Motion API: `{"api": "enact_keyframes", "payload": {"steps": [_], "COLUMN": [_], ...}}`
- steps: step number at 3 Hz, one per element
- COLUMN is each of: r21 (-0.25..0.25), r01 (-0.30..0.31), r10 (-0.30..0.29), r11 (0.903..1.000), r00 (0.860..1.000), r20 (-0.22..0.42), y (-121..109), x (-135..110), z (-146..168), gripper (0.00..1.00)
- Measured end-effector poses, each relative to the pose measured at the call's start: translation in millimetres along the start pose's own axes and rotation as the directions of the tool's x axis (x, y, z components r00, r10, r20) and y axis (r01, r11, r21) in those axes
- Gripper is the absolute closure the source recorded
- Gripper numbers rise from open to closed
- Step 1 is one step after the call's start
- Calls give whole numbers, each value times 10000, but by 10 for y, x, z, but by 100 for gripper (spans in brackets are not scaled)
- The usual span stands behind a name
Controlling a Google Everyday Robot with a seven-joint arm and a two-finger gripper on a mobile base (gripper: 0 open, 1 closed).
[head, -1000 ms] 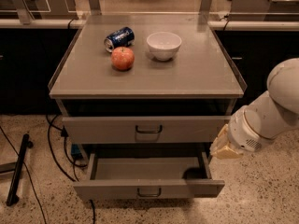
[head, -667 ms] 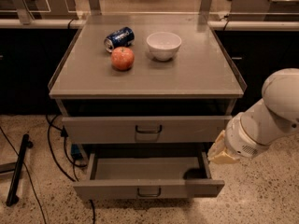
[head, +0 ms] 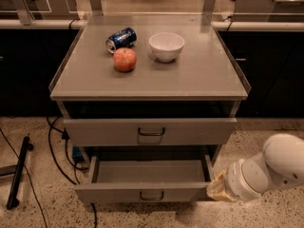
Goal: Close middle drawer
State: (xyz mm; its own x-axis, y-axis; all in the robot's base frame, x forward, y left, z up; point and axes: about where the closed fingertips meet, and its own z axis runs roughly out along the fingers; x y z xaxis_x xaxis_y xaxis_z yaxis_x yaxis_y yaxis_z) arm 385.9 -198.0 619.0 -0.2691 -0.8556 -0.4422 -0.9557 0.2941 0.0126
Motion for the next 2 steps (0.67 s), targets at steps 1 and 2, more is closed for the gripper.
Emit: {"api": "enact_keyframes", "payload": {"steps": [1,2], "r21": [-723,-723], "r01": [-469,-468], "r10": [528,527], "r11": [9963,9963], "r00": [9952,9953], "r20": [818,817], "y": [142,142], "x": [362,363], "z": [720,722], "gripper": [100,100]}}
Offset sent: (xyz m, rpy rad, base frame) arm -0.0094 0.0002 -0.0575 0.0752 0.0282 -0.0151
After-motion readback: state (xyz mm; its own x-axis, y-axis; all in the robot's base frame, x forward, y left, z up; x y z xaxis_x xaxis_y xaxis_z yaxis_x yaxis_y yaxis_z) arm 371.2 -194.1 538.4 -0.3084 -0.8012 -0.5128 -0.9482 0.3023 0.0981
